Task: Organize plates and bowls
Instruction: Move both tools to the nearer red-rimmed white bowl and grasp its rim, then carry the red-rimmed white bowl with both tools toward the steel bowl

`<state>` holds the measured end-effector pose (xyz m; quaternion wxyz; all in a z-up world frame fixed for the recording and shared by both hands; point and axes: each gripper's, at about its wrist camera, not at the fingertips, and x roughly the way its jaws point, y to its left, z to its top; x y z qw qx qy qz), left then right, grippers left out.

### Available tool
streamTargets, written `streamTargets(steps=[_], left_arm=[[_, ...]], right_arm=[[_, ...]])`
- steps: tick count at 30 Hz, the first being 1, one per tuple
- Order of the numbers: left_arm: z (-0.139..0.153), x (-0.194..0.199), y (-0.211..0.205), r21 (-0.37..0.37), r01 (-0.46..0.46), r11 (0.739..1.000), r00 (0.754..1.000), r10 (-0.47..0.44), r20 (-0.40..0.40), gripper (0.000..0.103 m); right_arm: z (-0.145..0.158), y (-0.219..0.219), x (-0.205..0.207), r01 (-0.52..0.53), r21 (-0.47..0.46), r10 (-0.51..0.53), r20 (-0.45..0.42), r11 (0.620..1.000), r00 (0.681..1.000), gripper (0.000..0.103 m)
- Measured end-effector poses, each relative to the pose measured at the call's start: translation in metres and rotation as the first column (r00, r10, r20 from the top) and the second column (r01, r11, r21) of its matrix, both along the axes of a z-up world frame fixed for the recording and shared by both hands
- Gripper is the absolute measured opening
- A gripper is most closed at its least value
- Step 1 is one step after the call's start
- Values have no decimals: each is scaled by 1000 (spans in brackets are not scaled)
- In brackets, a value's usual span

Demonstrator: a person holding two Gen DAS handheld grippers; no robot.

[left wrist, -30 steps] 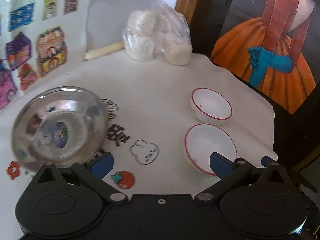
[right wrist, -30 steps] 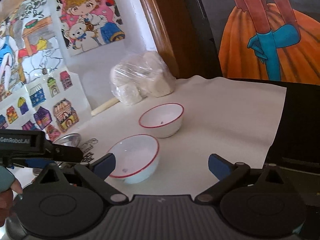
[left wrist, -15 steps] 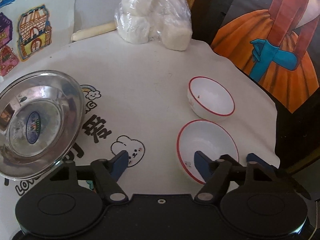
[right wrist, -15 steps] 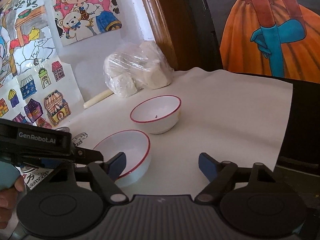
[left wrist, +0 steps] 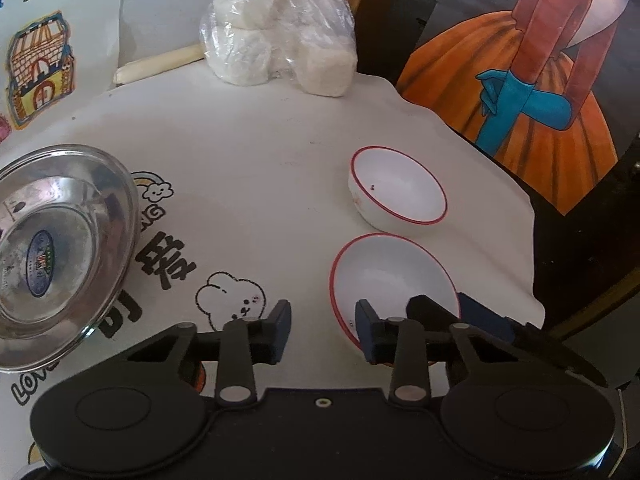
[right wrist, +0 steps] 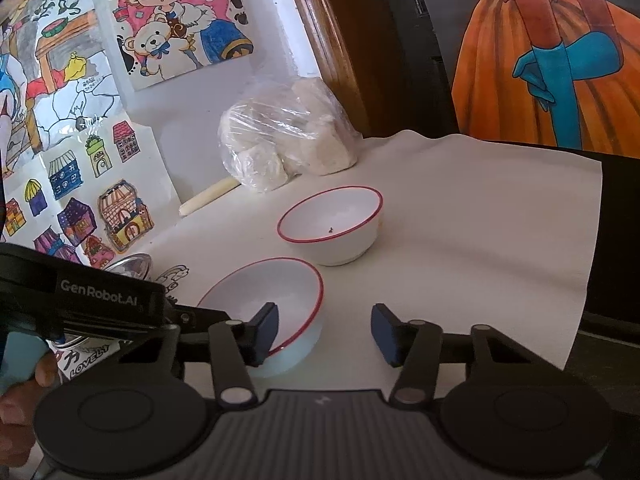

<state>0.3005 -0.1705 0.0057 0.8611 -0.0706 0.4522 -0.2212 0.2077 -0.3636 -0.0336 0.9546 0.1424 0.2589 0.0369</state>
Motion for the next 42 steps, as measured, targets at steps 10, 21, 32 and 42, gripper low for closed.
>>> streamTargets(steps=[10,21,32,42], left_arm=[[0,1,-1,-46,38,998,999,-39,-13,18],[2,-5,4,-50,28,998,1000,-28,-1,13],[23,-23,17,-73,15,997,998,-10,61,12],[43,-41,38,-93,-4,996,993,14,113,11]], right_arm=[[2,4,3,16,54,-15,-29,998,999,27],[2,6,-1,43,79,-41,-30,996,999,18],[18,15,-16,44,82,-47,34,996,998,17],[38,32,-31,11,64,-16,79,998,997,17]])
